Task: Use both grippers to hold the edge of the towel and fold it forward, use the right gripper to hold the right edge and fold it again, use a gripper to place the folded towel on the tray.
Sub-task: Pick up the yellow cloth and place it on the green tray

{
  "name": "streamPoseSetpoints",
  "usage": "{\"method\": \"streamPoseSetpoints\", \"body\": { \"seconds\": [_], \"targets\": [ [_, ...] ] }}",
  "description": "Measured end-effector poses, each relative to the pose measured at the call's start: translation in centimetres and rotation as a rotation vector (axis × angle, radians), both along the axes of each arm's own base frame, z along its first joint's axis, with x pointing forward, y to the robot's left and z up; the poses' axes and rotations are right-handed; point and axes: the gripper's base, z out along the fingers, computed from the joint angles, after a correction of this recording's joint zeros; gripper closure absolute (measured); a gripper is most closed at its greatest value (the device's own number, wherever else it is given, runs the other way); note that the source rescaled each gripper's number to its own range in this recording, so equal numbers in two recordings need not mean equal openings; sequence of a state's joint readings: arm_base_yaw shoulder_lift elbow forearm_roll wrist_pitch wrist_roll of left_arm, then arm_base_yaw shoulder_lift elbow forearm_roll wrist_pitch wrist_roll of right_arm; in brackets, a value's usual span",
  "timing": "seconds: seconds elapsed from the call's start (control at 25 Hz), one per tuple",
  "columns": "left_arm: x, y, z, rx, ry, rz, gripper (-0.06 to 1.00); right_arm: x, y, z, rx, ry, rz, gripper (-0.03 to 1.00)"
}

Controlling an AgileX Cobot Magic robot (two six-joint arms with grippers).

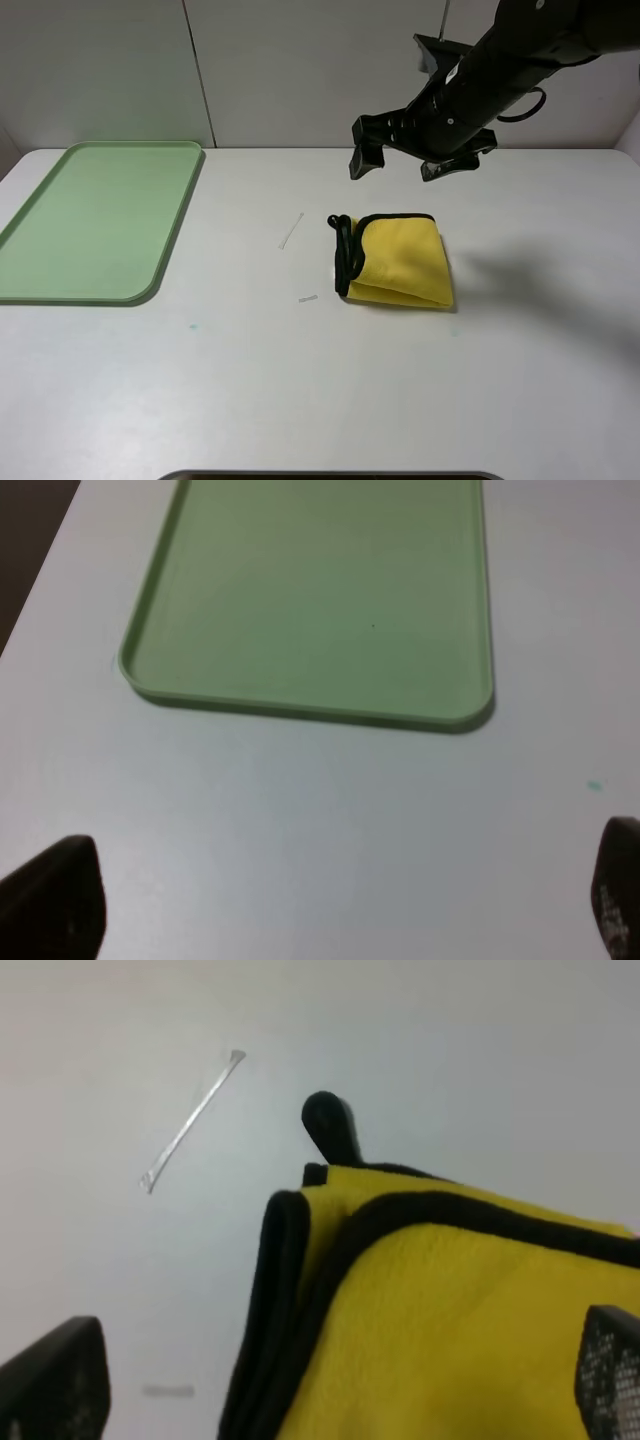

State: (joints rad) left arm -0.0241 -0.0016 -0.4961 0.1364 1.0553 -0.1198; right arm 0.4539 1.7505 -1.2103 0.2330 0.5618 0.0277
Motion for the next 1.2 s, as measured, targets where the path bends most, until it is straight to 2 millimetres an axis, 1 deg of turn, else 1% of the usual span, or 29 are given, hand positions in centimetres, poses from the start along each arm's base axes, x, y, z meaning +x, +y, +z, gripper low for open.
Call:
{"method": "streamPoseSetpoints", "body": {
  "seconds": [0.2,0.32,0.48,0.6,0.72,0.88,1.0,1.2],
  "targets": [
    [0.0,0.0,0.0,0.0,0.0,0.0,-0.03,-1.5,-0.8,1.6,-0.047,-0.027,0.065,-0.03],
    [0.0,0.0,0.0,0.0,0.0,0.0,-0.03,-3.0,-1.6,1.9,-0.074,-0.035,0.099,-0.03],
    [0.0,0.0,0.0,0.001,0.0,0.001,-0.03,-5.7,-3.1,1.9,-0.121,-0.011,0.134,-0.03],
    [0.0,0.0,0.0,0.002,0.0,0.002,-0.03,-7.6,-4.8,1.6,-0.142,0.053,0.12,-0.03],
    [0.0,0.0,0.0,0.002,0.0,0.002,-0.03,-9.5,-7.0,0.9,-0.164,0.134,0.085,-0.03],
    [0.0,0.0,0.0,0.002,0.0,0.002,-0.03,-11.9,-9.9,0.2,-0.17,0.185,0.012,-0.03],
    [0.0,0.0,0.0,0.002,0.0,0.002,-0.03,-13.6,-12.1,0.2,-0.16,0.185,-0.071,-0.03],
    [0.0,0.0,0.0,0.002,0.0,0.002,-0.03,-17.0,-15.1,0.5,-0.138,0.157,-0.208,-0.03]
  ]
}}
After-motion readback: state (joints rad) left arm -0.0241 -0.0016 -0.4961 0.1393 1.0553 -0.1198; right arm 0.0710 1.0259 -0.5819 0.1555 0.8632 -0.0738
